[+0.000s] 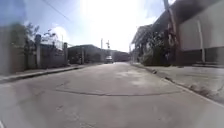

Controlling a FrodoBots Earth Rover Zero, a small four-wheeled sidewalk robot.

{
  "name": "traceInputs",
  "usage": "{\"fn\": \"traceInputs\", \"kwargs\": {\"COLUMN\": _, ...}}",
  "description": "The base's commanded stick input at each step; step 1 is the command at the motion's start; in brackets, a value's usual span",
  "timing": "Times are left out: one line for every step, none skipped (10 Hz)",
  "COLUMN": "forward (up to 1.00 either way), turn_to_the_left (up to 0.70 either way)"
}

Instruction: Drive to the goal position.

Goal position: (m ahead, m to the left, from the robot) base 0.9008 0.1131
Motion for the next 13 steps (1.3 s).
{"fn": "traceInputs", "kwargs": {"forward": 0.7, "turn_to_the_left": 0.0}}
{"fn": "traceInputs", "kwargs": {"forward": 0.7, "turn_to_the_left": 0.0}}
{"fn": "traceInputs", "kwargs": {"forward": 0.7, "turn_to_the_left": 0.0}}
{"fn": "traceInputs", "kwargs": {"forward": 0.7, "turn_to_the_left": 0.0}}
{"fn": "traceInputs", "kwargs": {"forward": 0.7, "turn_to_the_left": 0.0}}
{"fn": "traceInputs", "kwargs": {"forward": 0.7, "turn_to_the_left": 0.0}}
{"fn": "traceInputs", "kwargs": {"forward": 0.7, "turn_to_the_left": 0.0}}
{"fn": "traceInputs", "kwargs": {"forward": 0.7, "turn_to_the_left": 0.0}}
{"fn": "traceInputs", "kwargs": {"forward": 0.7, "turn_to_the_left": -0.01}}
{"fn": "traceInputs", "kwargs": {"forward": 0.7, "turn_to_the_left": -0.01}}
{"fn": "traceInputs", "kwargs": {"forward": 0.7, "turn_to_the_left": -0.01}}
{"fn": "traceInputs", "kwargs": {"forward": 0.7, "turn_to_the_left": -0.02}}
{"fn": "traceInputs", "kwargs": {"forward": 0.7, "turn_to_the_left": -0.02}}
